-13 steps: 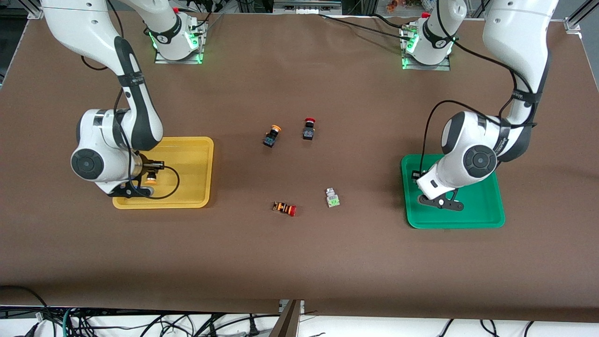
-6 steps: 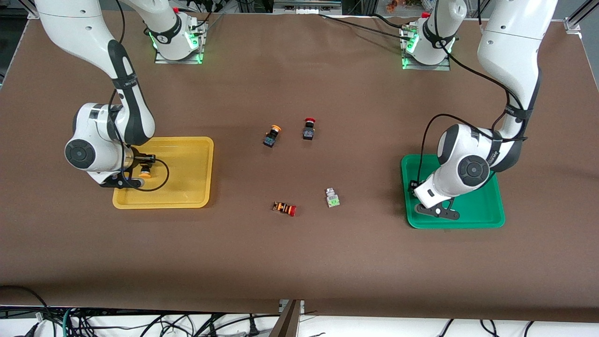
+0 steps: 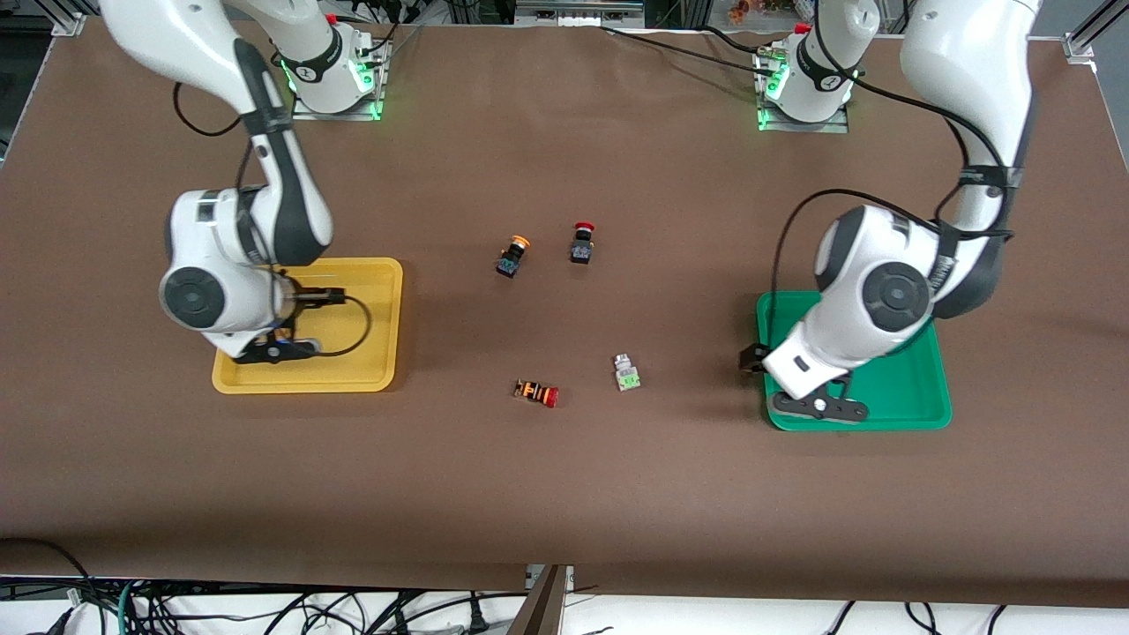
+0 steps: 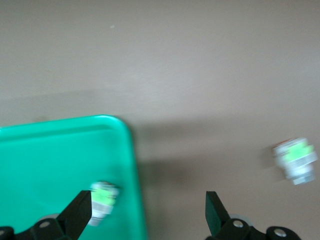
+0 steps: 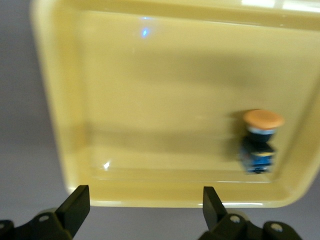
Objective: Place green and yellow buttons in trays
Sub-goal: 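Grasp the blue button with the right gripper while the left gripper grasps the green button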
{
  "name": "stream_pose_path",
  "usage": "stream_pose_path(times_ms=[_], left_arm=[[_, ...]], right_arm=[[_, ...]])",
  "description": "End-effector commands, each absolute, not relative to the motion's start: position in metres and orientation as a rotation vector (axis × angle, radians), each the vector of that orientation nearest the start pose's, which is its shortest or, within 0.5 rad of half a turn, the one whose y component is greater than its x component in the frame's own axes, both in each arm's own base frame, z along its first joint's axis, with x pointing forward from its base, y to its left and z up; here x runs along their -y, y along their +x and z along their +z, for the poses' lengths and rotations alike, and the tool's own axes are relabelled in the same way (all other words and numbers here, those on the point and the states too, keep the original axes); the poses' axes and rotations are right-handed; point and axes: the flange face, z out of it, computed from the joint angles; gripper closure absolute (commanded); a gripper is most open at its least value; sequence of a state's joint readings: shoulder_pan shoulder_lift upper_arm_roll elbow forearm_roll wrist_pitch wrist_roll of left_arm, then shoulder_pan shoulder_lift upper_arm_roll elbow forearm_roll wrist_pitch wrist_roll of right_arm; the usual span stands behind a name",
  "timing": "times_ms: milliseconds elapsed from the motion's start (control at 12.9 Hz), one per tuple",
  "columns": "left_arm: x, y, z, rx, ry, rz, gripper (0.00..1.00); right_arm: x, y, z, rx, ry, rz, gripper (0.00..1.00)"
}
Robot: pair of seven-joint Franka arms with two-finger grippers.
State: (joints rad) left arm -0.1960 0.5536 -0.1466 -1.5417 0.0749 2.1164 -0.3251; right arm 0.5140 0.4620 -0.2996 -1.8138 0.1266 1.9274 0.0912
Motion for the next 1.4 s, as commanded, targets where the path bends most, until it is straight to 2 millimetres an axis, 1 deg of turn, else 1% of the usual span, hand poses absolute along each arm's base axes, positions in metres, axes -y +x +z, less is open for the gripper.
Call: stream_pose_path(times_ms=[0, 78, 155, 233, 310, 465, 543, 620, 775, 853, 1008, 1085, 1163, 1240, 1318], left_arm=[[0.281, 0.671, 0.316, 0.217, -3.181, -0.016, 0.00], [0.305, 0.668, 0.306, 0.252, -3.193, -0.005, 0.00], [0.317, 0.669, 0.289, 0.243, -3.206, -0.007, 0.00], [0.343, 0.663, 0.274, 0.227, -3.234, -0.059, 0.00], [0.363, 0.655, 0.264, 0.233, -3.247, -0.102, 0.00], [0.368, 0.657, 0.245, 0.260, -3.266, -0.150, 0.00], [0.370, 0.655, 0.240, 0.249, -3.270, -0.170, 0.00], [0.378, 0.645, 0.226, 0.230, -3.263, -0.135, 0.00], [0.379, 0.636, 0.211, 0.217, -3.249, -0.095, 0.00], [0.379, 0.636, 0.210, 0.216, -3.248, -0.092, 0.00], [0.379, 0.634, 0.200, 0.207, -3.245, -0.074, 0.00], [0.379, 0.632, 0.192, 0.198, -3.239, -0.058, 0.00], [0.380, 0.630, 0.184, 0.186, -3.233, -0.043, 0.10], [0.382, 0.630, 0.186, 0.183, -3.237, -0.049, 0.52], [0.382, 0.630, 0.186, 0.183, -3.237, -0.049, 0.75]], right_arm=[[-0.232, 0.567, 0.264, -0.096, -3.149, 0.487, 0.00], [-0.266, 0.554, 0.256, -0.191, -3.142, 0.473, 0.00], [-0.297, 0.541, 0.246, -0.285, -3.141, 0.459, 0.00], [-0.324, 0.528, 0.237, -0.361, -3.129, 0.444, 0.00], [-0.343, 0.518, 0.226, -0.427, -3.103, 0.439, 0.00], [-0.367, 0.504, 0.209, -0.485, -3.043, 0.460, 0.00], [-0.380, 0.497, 0.202, -0.535, -3.010, 0.464, 0.00], [-0.395, 0.488, 0.196, -0.560, -3.004, 0.444, 0.00], [-0.407, 0.478, 0.179, -0.578, -3.018, 0.406, 0.00], [-0.409, 0.476, 0.173, -0.572, -3.026, 0.407, 0.03], [-0.409, 0.473, 0.171, -0.541, -3.038, 0.421, 0.56], [-0.409, 0.473, 0.172, -0.527, -3.040, 0.421, 0.73], [-0.410, 0.473, 0.175, -0.496, -3.040, 0.426, 0.91], [-0.407, 0.475, 0.179, -0.464, -3.042, 0.437, 1.00], [-0.401, 0.482, 0.189, -0.439, -3.038, 0.427, 1.00]])
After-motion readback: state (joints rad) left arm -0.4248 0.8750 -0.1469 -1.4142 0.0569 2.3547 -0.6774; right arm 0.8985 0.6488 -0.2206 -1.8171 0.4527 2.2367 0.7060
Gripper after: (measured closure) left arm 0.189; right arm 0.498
